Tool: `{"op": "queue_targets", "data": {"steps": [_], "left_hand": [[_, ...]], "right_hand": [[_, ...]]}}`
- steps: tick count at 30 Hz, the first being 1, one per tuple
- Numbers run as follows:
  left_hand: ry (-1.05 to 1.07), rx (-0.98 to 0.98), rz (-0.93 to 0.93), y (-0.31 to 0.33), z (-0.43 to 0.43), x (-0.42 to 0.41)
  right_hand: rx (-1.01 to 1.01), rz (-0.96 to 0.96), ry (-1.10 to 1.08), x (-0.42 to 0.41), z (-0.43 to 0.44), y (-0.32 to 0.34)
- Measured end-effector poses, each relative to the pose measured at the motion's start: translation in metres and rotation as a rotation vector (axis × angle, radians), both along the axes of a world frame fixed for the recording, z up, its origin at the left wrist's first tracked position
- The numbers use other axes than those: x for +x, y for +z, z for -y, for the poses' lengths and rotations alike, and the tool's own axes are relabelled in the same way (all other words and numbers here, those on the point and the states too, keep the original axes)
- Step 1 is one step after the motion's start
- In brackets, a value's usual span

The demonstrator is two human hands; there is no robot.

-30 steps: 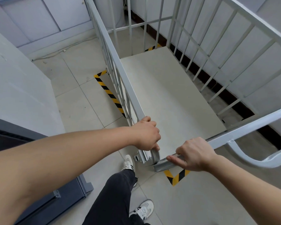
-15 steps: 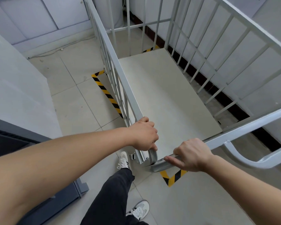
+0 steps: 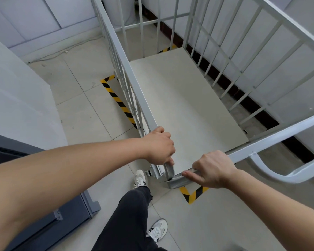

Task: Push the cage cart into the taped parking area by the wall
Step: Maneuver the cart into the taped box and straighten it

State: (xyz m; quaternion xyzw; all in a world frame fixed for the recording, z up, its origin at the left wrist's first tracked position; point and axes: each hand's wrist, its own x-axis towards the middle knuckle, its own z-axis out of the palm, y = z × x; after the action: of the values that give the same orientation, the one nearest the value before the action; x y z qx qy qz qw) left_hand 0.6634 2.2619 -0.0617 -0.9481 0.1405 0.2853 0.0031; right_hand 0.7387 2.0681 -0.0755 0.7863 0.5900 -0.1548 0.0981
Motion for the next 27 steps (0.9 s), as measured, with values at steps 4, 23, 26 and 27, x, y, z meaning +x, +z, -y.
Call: {"op": "queue_targets", "data": {"steps": [4,23,26,27], "left_hand": [[0.001,-0.014,0.011,-0.002,-0.008,0.004],[0.016,-0.012,0.015,0.003,-0.009,0.005],[0.026,0.0,-0.006,0.005,-0.01,0.006],[0.025,0.005,-0.01,0.006,-0.01,0.007]], "right_hand": [[0.015,0.03,0.008,0.003,-0.006,0.001],[0.018,0.006,-0.001,0.006,-0.01,-0.001],[0.017,-0.002,-0.014,0.005,-0.012,-0.001],[0.017,-0.008,-0.018,0.005,-0.012,-0.001]]}}
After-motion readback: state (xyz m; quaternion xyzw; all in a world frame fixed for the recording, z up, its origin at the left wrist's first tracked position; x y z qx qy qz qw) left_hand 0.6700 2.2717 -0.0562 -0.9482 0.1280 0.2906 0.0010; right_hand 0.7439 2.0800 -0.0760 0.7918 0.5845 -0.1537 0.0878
